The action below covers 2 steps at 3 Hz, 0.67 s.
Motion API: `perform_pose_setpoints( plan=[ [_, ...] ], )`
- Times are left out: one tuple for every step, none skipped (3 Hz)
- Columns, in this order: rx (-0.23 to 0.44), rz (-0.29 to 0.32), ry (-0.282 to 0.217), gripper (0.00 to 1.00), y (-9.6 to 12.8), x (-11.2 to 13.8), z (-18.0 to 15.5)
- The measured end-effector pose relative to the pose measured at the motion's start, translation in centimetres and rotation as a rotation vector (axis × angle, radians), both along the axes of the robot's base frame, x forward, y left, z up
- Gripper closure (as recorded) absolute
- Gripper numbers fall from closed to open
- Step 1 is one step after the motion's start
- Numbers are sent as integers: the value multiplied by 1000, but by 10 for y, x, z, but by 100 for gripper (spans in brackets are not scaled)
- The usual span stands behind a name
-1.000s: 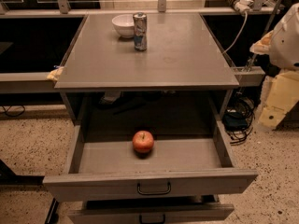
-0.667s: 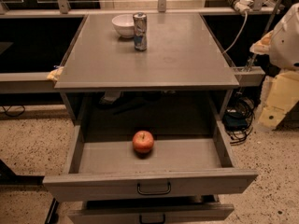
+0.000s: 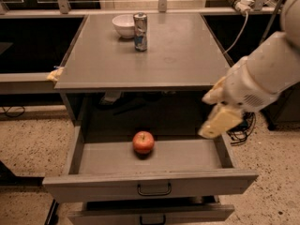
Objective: Pick apple from top drawer and place on counter
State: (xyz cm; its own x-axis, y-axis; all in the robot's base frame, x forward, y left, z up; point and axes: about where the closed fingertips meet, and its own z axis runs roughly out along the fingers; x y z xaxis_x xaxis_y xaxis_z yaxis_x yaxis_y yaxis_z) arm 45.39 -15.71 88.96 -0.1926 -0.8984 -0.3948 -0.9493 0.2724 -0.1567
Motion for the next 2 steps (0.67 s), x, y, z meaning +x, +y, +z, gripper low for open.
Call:
perform_pose_setpoints(
  plan=[
    [167, 30, 13, 63, 53, 27, -54],
    [196, 1, -53, 88, 59, 49, -50]
  ],
)
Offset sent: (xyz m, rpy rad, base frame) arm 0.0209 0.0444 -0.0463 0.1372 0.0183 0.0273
